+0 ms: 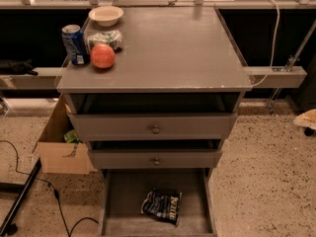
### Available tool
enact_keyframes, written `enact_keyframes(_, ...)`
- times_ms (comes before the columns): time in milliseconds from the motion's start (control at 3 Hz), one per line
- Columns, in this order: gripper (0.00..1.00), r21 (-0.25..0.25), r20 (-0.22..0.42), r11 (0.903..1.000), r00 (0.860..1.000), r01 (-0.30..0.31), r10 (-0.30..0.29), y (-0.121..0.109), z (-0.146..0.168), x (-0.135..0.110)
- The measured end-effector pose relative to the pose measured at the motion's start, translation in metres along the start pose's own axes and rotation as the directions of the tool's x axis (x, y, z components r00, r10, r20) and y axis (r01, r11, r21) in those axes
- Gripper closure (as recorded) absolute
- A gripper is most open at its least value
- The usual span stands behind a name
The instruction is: Pick blue chip bag from bottom drawer and place on counter
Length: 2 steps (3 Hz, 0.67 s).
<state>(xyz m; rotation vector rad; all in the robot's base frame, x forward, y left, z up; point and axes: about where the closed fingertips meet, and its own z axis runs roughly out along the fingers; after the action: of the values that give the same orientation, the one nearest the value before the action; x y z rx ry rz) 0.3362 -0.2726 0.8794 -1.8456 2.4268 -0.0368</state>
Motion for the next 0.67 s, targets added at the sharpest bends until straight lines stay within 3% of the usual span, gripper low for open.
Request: enact_keyframes(667, 0.00, 0.026, 0.020, 0.9996, 1.000, 0.013, -0.013, -0.0089, -0.0090, -0.0069)
